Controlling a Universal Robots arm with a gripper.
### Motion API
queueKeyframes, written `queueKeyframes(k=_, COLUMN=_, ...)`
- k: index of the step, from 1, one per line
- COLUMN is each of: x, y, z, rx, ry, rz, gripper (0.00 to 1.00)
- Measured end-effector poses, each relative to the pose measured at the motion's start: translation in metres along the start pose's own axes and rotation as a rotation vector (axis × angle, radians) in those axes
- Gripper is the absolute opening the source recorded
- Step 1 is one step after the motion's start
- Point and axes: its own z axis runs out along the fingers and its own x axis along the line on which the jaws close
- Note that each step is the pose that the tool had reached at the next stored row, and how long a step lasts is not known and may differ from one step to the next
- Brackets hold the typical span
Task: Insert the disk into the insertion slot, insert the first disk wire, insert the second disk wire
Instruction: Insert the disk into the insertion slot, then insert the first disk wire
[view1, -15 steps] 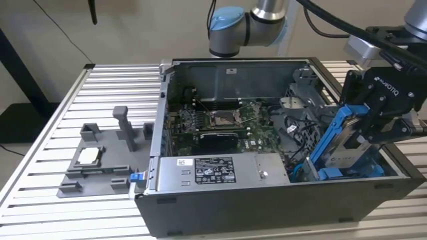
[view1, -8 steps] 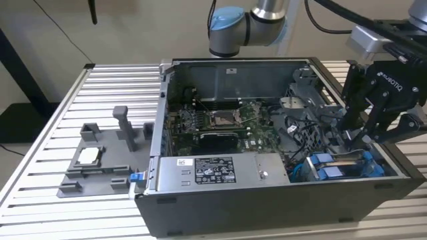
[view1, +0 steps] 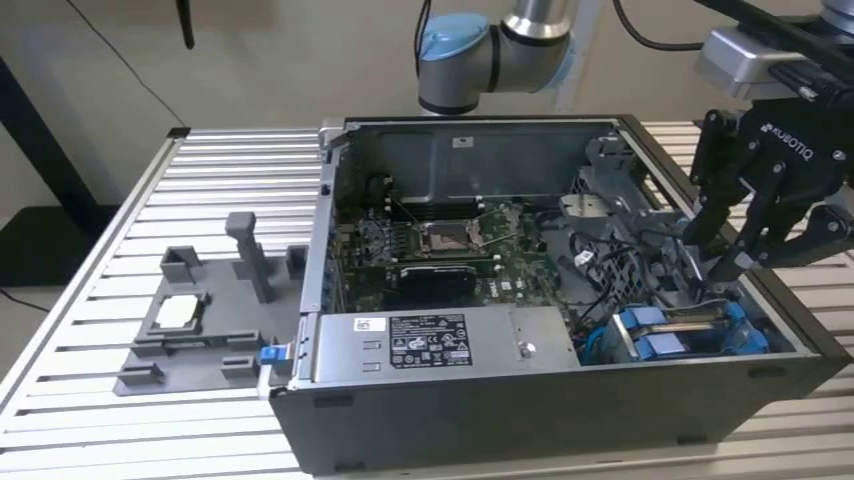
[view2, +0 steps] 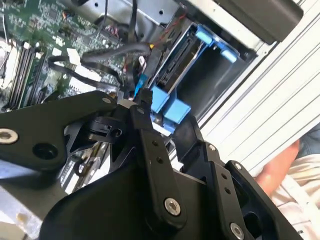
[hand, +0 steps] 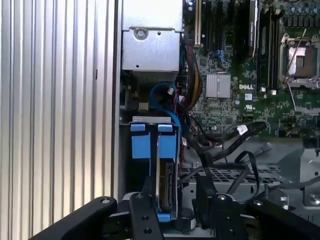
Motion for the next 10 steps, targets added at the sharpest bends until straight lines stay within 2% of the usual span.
queueKeyframes(k=1, x=-0.0014, y=0.0002, z=0.0001, rx=0.0148, ry=0.0003, rz=-0.001, gripper=0.47)
queueKeyframes(k=3, x=-0.0047, y=0.0005, z=0.0005, rx=0.0398, ry=0.0006, rz=-0.002, gripper=0.47)
queueKeyframes(k=7, x=-0.0138, y=0.0008, z=0.0022, rx=0.0834, ry=0.0013, rz=-0.007, gripper=0.47)
queueKeyframes(k=8, x=-0.0158, y=0.0010, z=0.0030, rx=0.0915, ry=0.0015, rz=-0.008, gripper=0.47)
queueKeyframes(k=10, x=-0.0176, y=0.0014, z=0.0053, rx=0.1031, ry=0.0014, rz=-0.014, gripper=0.47)
